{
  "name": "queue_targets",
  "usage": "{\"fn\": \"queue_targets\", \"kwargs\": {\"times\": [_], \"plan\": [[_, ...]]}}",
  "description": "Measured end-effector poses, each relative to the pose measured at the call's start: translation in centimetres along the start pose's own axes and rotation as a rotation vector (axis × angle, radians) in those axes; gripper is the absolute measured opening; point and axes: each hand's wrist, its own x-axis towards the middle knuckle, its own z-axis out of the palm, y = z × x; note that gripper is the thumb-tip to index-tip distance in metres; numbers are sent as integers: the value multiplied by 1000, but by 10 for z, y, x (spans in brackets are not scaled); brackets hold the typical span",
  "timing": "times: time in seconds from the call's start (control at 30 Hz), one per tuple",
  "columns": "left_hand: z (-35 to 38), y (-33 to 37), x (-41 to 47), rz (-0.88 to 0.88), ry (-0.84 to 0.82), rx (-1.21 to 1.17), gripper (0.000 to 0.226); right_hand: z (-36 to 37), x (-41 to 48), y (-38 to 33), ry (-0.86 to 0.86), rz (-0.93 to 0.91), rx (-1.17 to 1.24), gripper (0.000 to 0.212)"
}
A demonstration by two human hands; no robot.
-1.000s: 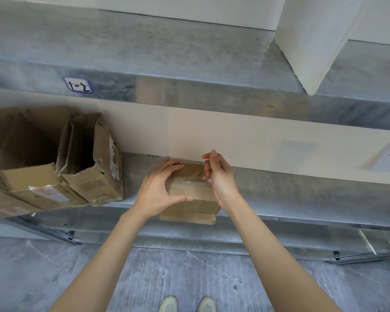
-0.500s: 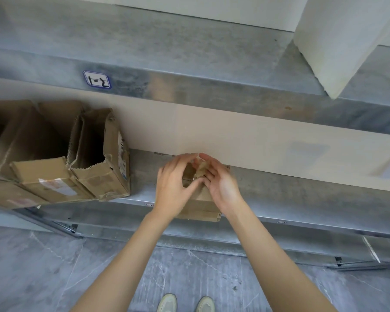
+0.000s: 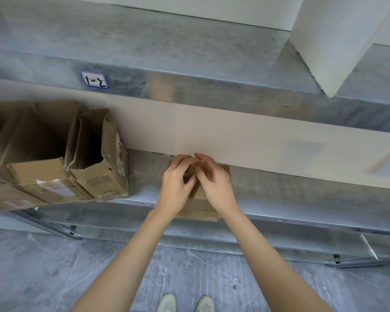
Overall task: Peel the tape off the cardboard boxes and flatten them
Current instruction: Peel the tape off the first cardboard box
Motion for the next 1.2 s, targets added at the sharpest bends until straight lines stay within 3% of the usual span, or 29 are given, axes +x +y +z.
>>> {"fn": "queue_targets", "kwargs": {"times": [0.23, 0.43, 0.7, 0.8, 0.97, 1.2], "plan": [[-4, -2, 2, -63, 1, -116, 33, -1, -2, 11, -58, -144, -116, 43], [-6, -2, 2, -79, -56, -121, 21, -8, 5, 10, -48, -207, -144, 37], [-13, -3, 4, -88, -81, -100, 25, 2, 0, 22, 96, -293, -239, 43], [-23, -6, 8, -87, -68, -50, 30, -4, 5, 24, 61, -244, -288, 39], [-33, -2, 17, -34, -123, 49, 30, 4, 8, 24, -78, -169, -584, 38], [-42, -14, 5, -76, -208, 119, 50, 6, 11, 19, -34, -156, -587, 29]]}}
